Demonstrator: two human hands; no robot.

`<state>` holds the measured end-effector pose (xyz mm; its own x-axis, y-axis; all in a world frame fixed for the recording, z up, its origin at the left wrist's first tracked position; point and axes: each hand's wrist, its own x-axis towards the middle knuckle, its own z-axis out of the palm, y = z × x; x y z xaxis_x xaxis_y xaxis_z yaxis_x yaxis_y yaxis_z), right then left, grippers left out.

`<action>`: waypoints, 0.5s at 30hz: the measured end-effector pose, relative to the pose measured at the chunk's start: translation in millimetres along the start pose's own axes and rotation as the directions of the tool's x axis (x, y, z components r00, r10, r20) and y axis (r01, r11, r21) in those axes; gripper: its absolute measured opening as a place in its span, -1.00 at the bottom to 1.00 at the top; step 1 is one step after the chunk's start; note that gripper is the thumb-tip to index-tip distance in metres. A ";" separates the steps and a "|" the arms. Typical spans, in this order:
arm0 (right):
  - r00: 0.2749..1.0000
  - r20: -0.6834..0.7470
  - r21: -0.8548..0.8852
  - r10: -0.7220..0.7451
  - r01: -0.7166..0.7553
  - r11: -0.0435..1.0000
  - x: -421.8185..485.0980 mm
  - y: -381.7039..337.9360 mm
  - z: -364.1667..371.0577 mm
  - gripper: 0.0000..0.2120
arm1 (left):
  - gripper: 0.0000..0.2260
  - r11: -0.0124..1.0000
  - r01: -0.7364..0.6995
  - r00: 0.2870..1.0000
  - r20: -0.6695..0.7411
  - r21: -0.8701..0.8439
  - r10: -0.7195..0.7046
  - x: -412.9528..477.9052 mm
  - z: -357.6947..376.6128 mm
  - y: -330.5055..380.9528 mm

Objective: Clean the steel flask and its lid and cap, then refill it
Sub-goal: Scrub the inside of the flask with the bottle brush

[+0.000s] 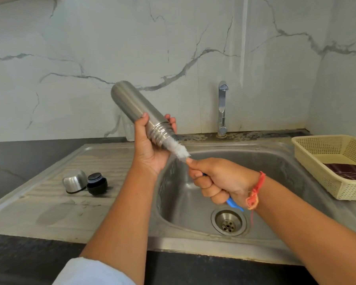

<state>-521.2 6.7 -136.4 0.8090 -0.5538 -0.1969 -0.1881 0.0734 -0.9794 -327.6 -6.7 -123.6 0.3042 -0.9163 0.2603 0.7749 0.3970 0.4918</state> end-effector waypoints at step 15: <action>0.809 -0.416 -0.648 -0.415 0.057 0.759 0.5 4.5 -6.8 -0.53 | -0.48 0.972 0.083 0.992 -0.116 0.218 -0.059 5.0 -7.1 -10.0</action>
<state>-525.5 1.1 -140.6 0.5015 -0.8234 0.2656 -0.4580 -0.5131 -0.7259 -329.9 -15.7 -133.1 0.3201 -0.9380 0.1332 0.6578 0.3212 0.6812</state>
